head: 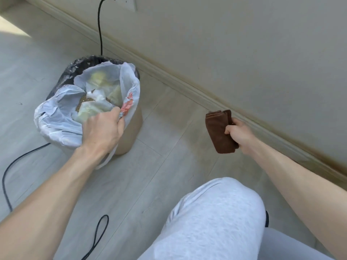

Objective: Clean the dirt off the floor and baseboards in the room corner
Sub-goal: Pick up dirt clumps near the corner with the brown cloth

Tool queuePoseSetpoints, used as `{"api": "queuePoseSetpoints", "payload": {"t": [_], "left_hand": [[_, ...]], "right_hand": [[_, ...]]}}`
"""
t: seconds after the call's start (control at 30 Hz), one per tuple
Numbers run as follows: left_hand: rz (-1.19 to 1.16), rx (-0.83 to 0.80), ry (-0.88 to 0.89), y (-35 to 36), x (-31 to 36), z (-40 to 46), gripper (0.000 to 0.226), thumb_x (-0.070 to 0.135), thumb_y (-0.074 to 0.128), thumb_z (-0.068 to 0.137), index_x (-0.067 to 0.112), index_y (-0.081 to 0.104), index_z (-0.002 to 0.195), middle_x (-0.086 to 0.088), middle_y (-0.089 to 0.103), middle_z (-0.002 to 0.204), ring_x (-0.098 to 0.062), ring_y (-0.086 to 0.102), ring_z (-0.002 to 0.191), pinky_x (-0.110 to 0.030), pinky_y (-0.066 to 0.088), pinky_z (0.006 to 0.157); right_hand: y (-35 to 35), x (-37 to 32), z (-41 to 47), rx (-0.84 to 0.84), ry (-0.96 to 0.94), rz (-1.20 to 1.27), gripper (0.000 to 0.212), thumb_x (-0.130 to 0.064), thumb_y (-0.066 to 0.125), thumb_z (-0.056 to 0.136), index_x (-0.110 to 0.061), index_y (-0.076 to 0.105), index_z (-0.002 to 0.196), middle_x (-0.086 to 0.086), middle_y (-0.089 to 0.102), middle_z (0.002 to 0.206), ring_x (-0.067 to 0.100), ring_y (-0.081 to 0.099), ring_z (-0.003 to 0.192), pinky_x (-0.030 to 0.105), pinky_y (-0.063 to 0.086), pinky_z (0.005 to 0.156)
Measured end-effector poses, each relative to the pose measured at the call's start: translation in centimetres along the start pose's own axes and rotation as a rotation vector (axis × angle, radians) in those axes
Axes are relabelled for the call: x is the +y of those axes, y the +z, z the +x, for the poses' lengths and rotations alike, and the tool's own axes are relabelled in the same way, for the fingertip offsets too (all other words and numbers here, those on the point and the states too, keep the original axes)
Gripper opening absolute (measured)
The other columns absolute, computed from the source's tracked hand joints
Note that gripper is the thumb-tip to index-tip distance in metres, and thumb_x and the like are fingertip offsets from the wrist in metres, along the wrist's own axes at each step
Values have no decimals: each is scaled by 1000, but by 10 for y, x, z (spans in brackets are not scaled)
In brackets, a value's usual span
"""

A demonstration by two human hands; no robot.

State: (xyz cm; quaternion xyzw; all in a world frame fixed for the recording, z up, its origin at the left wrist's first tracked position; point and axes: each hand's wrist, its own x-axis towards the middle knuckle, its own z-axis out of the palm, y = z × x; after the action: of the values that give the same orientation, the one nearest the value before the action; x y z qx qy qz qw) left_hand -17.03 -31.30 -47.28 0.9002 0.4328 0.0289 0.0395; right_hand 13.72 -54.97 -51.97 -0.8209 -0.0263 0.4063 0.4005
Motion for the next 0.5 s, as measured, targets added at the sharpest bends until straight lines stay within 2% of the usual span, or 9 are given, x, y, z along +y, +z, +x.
{"api": "queuePoseSetpoints", "payload": {"t": [0.07,0.1,0.2,0.27,0.3,0.33,0.4,0.43,0.5], "left_hand": [[20,-4,-26,0,1,1,26,38,49,101,13,54,96,-20,65,86,-45,60,79,-45,42,62],[49,-10,-27,-1,6,2,27,38,53,100,13,56,108,-20,66,97,-45,60,88,-48,43,67],[14,149,32,-2,33,2,60,29,65,91,10,45,145,-18,53,133,-43,50,115,-54,41,90],[-120,288,184,9,56,-3,62,20,62,89,11,46,148,-14,49,143,-40,46,123,-50,41,99],[-195,298,254,18,65,-7,57,15,61,89,11,50,145,-12,51,142,-38,48,123,-48,43,100],[-259,235,291,36,72,-12,52,12,60,90,13,54,142,-9,53,139,-34,51,120,-47,47,97],[-322,-78,223,83,78,-26,49,16,57,95,18,52,145,-3,50,144,-29,51,124,-45,50,96],[-314,-262,145,108,76,-33,54,22,55,99,19,44,151,-3,42,154,-29,46,134,-45,47,103],[-203,-536,32,159,64,-42,70,33,54,102,21,20,163,-5,11,171,-30,20,154,-46,33,119]], "right_hand": [[-1,24,14,27,56,-6,50,2,46,86,-30,64,121,3,71,102,28,68,85,31,52,64],[-3,36,20,41,82,2,50,1,47,86,-28,65,122,5,72,105,30,69,88,34,54,67],[-7,75,39,90,170,47,47,-2,49,87,-21,66,126,12,72,114,34,70,96,43,59,77],[-7,98,52,109,238,112,38,-5,51,89,-17,67,121,12,72,113,33,70,95,42,59,76],[-7,104,54,108,264,145,31,-8,53,90,-15,67,117,11,72,110,31,71,92,39,58,73],[-6,110,60,96,282,178,26,-11,58,91,-14,68,116,10,74,107,29,72,90,38,59,72],[-3,117,74,61,257,206,29,-19,72,90,-11,71,118,10,78,105,29,76,91,43,62,78],[-2,115,82,48,225,205,34,-22,77,88,-11,71,120,11,78,105,29,77,92,47,62,81],[6,105,98,31,129,144,36,-26,82,86,-14,73,118,9,79,105,29,77,92,51,62,84]]}}
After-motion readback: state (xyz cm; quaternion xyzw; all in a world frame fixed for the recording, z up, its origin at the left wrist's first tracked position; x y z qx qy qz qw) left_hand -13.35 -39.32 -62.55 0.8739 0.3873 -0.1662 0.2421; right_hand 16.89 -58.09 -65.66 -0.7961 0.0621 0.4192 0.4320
